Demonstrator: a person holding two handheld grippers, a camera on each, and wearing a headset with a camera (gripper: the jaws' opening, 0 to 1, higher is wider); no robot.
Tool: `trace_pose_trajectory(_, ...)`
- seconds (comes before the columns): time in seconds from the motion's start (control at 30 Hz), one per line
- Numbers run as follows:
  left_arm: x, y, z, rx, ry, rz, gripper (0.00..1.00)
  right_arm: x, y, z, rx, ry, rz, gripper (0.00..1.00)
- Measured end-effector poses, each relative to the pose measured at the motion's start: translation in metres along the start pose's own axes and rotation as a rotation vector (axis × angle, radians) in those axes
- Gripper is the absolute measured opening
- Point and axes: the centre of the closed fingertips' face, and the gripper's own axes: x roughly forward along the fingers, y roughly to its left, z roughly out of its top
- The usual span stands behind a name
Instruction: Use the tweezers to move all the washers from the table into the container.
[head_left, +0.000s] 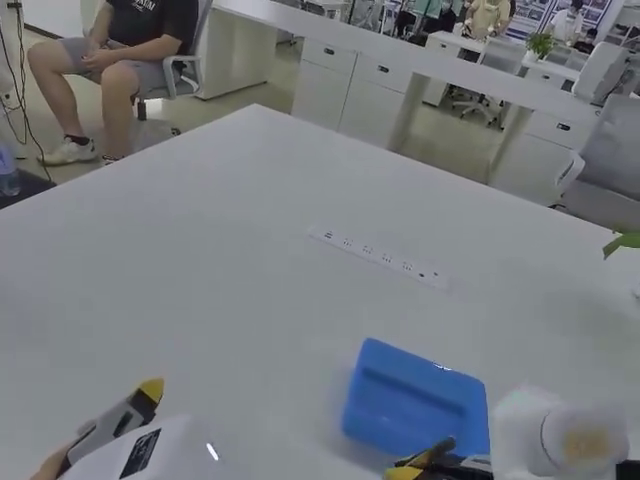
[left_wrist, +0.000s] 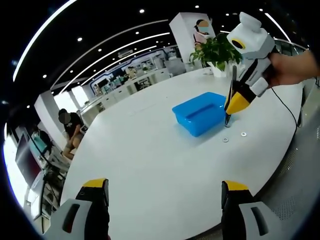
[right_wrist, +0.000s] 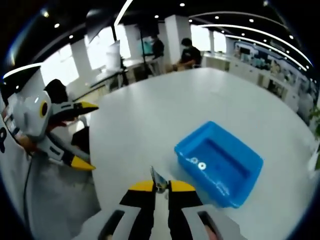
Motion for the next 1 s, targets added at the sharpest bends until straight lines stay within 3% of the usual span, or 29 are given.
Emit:
trace_pose_trajectory(0.37,0.0,0.0,-0.001,0.003,0.003,0.002,0.95,0.004,-0.033,0.031,-0.016,-0.037,-0.056,0.06)
trace_pose_trajectory(0.43,0.002,0.005,0.0,-0.009,0.0,0.05,0.95,0.006,-0.035,0.033,-0.015,-0.037,-0.06,0.06)
trace_pose_trajectory(0.47,0.003,0.011,-0.001,0.006,0.009,0.095,0.94,0.007,-0.037,0.034,-0.017,-0.035,-0.062,0.06)
trace_pose_trajectory(0.53,0.003,0.017,-0.003,0.044,0.02,0.137,0.88,0.01,-0.04,0.034,-0.018,-0.036,-0.061,0.06)
trace_pose_trajectory(0.63,0.001,0.015,0.002,0.019,-0.012,0.12,0.77,0.015,-0.042,0.033,-0.014,-0.033,-0.06,0.05)
trace_pose_trajectory(0.73,0.003,0.014,-0.001,0.009,0.006,0.108,0.82,0.019,-0.042,0.031,-0.019,-0.025,-0.054,0.06)
trace_pose_trajectory(0.93,0.004,0.012,-0.003,0.031,0.016,0.103,0.82,0.028,-0.051,0.024,-0.009,0.017,-0.051,0.06)
trace_pose_trajectory(0.97,0.004,0.012,-0.003,0.032,0.017,0.102,0.82,0.029,-0.052,0.029,0.01,-0.016,-0.041,0.06)
trace_pose_trajectory(1.0,0.004,0.012,-0.003,0.032,0.018,0.102,0.82,0.03,-0.055,0.026,0.019,0.01,-0.037,0.06)
